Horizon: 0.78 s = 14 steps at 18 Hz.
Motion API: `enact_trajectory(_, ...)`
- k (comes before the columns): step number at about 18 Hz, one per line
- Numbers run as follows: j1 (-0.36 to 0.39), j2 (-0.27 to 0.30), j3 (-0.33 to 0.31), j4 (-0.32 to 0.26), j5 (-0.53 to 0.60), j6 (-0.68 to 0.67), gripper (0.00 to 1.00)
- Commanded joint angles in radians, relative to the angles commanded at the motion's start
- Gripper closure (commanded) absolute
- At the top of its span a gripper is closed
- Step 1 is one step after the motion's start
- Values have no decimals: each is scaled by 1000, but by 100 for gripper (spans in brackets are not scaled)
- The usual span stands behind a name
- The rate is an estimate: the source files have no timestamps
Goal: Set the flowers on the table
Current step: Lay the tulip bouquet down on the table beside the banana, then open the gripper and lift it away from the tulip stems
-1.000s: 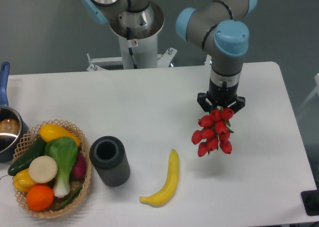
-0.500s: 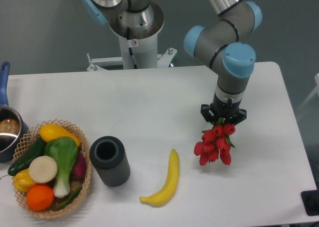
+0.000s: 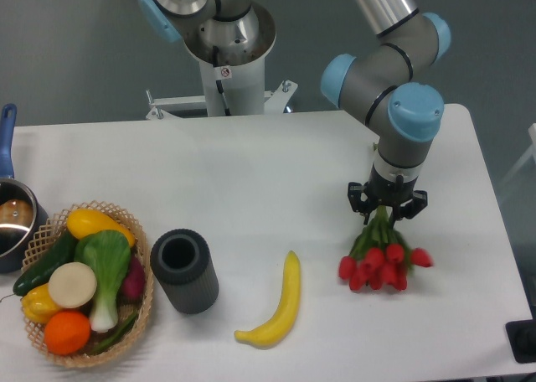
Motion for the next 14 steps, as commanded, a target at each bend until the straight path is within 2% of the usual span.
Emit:
enact_trajectory(7,86,12,69,8,-2,33,0)
enact_trajectory(10,110,25,63,5,0,206,0)
enact_trajectory(14,182,55,42,-6,-5,479,0)
